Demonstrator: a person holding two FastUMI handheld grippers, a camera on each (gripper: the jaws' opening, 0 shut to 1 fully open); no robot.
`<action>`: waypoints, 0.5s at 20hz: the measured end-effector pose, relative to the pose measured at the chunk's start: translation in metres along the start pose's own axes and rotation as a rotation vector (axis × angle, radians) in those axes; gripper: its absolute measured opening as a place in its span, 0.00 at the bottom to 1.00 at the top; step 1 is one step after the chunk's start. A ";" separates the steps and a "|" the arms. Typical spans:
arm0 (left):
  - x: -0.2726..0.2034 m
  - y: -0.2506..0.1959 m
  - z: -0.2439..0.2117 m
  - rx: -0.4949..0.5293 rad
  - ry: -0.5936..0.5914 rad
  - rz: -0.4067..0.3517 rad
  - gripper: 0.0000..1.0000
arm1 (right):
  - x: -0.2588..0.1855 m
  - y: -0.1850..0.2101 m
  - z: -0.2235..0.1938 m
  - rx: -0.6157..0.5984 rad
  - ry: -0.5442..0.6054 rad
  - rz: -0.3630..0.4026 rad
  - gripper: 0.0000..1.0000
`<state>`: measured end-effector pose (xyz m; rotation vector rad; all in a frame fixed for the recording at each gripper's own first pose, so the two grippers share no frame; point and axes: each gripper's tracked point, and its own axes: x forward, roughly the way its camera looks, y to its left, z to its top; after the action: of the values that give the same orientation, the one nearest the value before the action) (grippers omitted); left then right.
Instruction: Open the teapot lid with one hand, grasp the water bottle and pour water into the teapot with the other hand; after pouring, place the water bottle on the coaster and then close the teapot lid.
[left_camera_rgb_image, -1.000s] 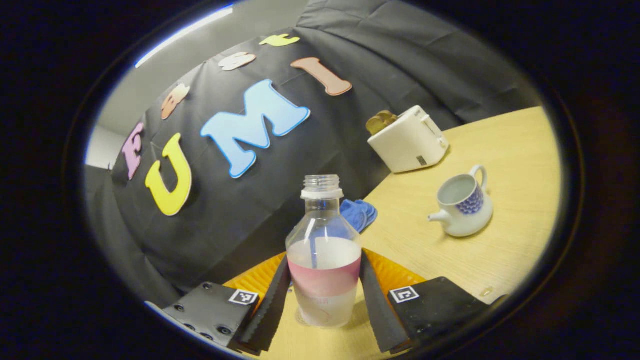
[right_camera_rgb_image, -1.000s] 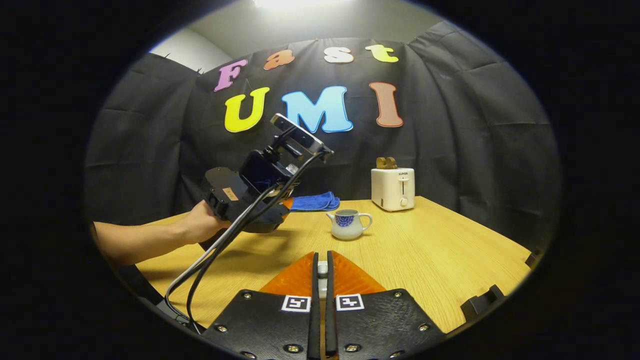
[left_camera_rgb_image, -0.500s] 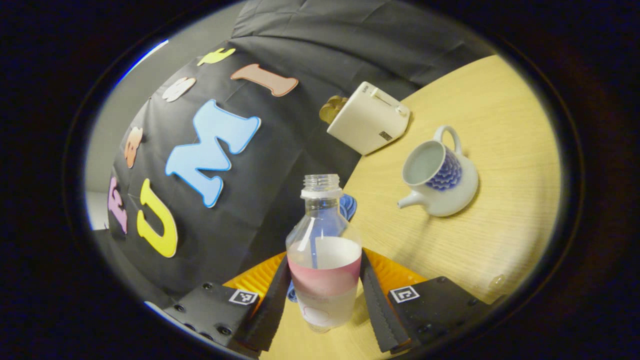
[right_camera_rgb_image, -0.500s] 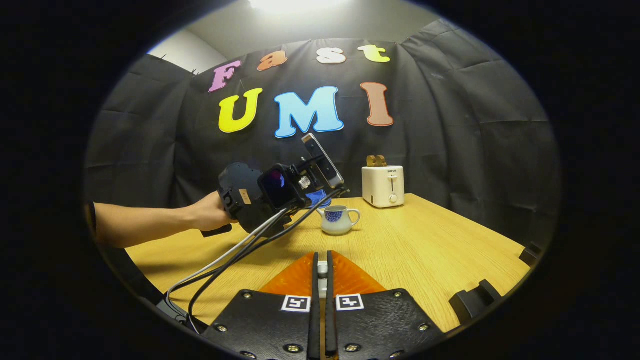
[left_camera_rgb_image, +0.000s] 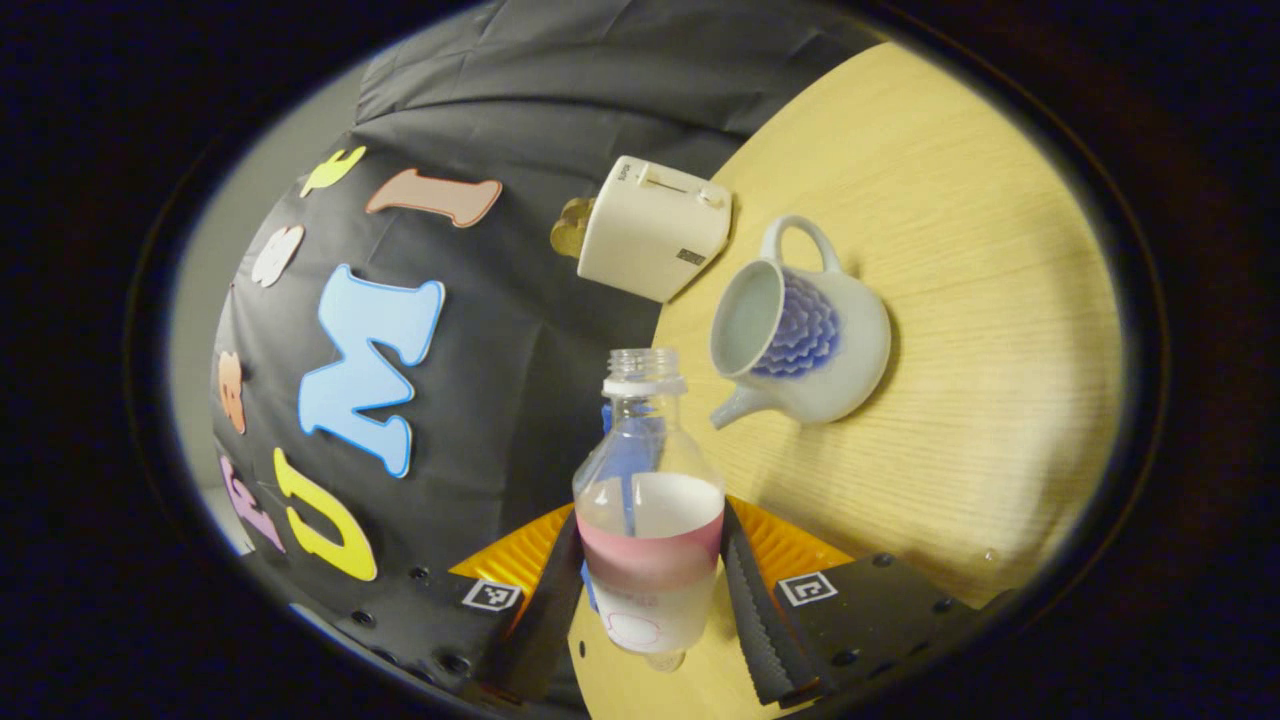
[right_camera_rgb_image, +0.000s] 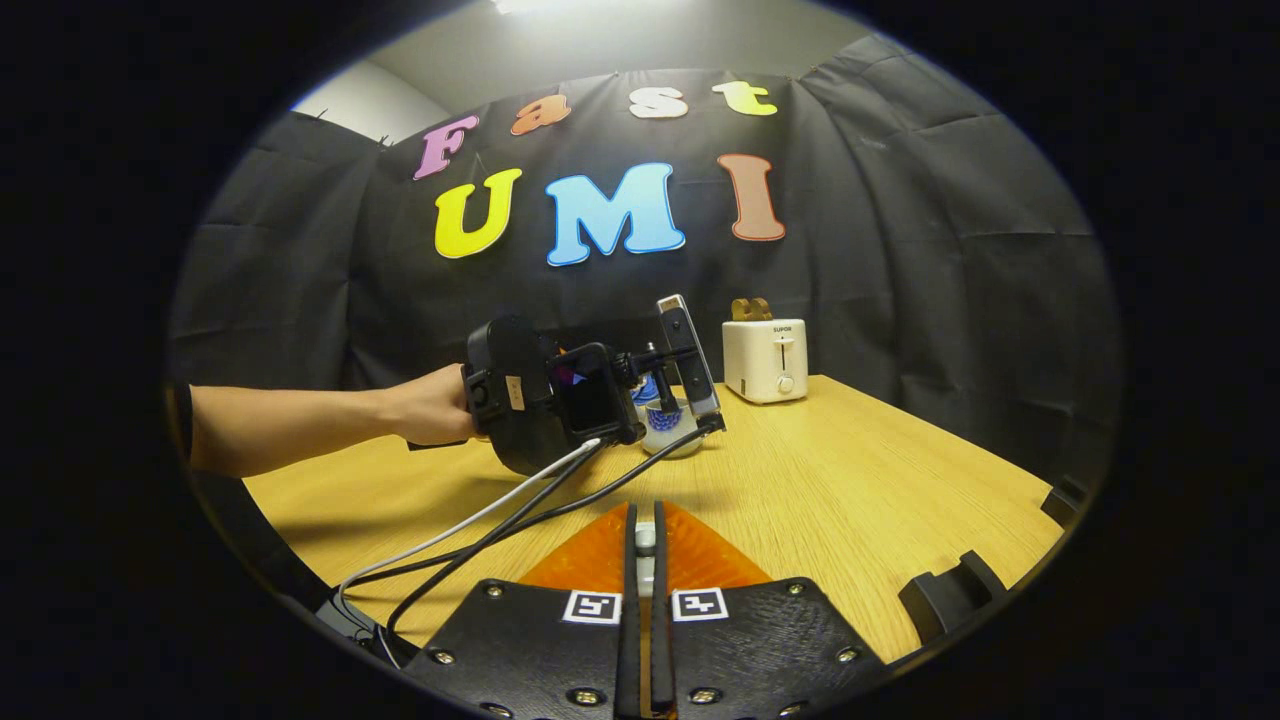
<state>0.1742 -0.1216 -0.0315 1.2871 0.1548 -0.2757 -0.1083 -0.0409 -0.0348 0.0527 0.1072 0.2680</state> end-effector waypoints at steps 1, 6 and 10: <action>-0.001 0.000 0.001 0.026 0.002 0.004 0.85 | 0.000 0.000 -0.001 0.002 0.002 0.001 0.05; 0.007 -0.011 0.004 0.133 0.018 -0.034 0.85 | 0.000 -0.003 -0.003 0.027 0.005 0.003 0.05; 0.006 -0.006 0.007 0.206 0.031 -0.028 0.85 | 0.003 -0.004 -0.005 0.031 0.013 0.009 0.05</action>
<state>0.1780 -0.1308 -0.0369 1.4951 0.1738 -0.3017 -0.1051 -0.0433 -0.0400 0.0824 0.1239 0.2756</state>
